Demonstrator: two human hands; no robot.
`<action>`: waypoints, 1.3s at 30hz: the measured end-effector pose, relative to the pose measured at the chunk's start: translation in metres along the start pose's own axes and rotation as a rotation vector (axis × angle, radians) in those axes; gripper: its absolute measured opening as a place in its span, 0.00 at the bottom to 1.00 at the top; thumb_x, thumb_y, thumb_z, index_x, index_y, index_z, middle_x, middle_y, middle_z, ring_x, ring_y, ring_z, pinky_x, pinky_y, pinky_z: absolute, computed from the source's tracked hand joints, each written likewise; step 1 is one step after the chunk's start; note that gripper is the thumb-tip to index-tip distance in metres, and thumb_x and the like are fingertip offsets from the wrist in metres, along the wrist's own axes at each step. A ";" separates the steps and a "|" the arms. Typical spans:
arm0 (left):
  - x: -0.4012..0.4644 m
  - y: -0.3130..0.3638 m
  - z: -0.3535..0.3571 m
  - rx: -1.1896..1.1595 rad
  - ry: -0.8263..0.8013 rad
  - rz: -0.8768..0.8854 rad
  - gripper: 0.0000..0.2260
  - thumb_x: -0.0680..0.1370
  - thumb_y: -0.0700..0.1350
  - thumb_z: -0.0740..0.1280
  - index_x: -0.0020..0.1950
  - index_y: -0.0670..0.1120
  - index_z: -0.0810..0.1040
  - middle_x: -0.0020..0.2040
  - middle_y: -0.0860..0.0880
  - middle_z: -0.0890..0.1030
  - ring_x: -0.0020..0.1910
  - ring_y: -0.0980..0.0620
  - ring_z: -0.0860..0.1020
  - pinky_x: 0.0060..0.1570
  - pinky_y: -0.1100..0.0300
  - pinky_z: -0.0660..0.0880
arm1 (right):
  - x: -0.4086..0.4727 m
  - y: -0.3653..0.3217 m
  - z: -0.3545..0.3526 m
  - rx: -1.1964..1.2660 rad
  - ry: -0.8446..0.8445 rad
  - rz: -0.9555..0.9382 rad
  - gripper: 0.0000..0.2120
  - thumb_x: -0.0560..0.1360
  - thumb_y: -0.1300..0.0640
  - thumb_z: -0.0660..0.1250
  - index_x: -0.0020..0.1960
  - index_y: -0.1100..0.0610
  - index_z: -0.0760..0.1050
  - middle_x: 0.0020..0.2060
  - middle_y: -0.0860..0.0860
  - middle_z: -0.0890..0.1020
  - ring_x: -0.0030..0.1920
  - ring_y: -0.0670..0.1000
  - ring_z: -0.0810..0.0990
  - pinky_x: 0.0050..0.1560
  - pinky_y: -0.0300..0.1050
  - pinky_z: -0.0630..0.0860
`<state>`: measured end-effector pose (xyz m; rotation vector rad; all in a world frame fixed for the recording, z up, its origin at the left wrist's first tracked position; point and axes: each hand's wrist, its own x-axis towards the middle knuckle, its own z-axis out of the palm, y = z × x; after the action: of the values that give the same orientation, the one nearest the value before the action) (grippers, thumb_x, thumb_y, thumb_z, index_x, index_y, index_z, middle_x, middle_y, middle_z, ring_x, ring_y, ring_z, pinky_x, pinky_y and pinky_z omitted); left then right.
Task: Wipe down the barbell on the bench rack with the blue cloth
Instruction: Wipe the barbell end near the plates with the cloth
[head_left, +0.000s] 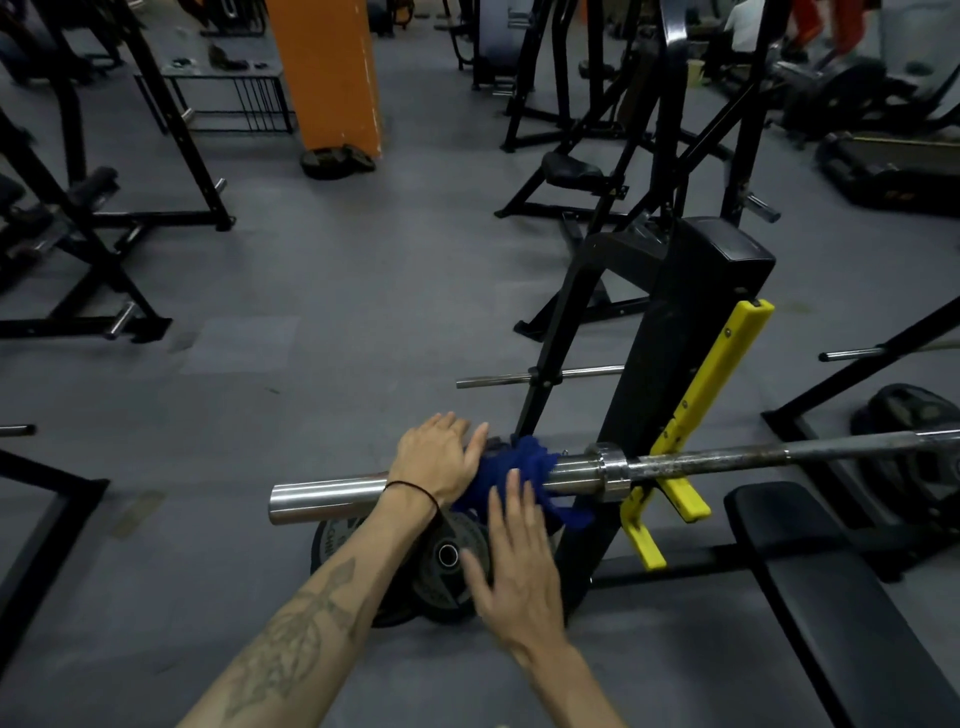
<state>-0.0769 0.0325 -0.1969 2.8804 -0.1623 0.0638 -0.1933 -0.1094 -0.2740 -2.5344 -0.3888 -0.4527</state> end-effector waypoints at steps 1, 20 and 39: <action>0.000 0.000 -0.001 0.030 0.028 0.026 0.31 0.82 0.60 0.44 0.55 0.45 0.83 0.54 0.44 0.83 0.57 0.43 0.80 0.54 0.49 0.75 | -0.001 0.005 -0.001 -0.045 -0.031 -0.069 0.35 0.83 0.42 0.59 0.83 0.59 0.56 0.84 0.56 0.52 0.84 0.56 0.51 0.82 0.50 0.49; -0.004 0.004 0.000 -0.040 -0.168 -0.165 0.25 0.85 0.59 0.48 0.70 0.47 0.75 0.66 0.43 0.79 0.65 0.42 0.77 0.62 0.50 0.71 | -0.007 0.025 -0.020 -0.087 0.092 -0.011 0.28 0.81 0.45 0.63 0.76 0.58 0.69 0.80 0.57 0.63 0.81 0.59 0.60 0.79 0.59 0.58; -0.017 0.006 0.008 -0.004 -0.100 -0.107 0.30 0.84 0.62 0.46 0.80 0.47 0.61 0.78 0.46 0.67 0.78 0.47 0.63 0.76 0.51 0.59 | 0.037 0.039 -0.025 -0.222 0.051 0.051 0.31 0.85 0.40 0.53 0.83 0.55 0.60 0.83 0.57 0.56 0.83 0.60 0.53 0.82 0.58 0.48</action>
<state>-0.0943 0.0261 -0.2038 2.8835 -0.0270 -0.1010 -0.1515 -0.1482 -0.2575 -2.7327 -0.2661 -0.5673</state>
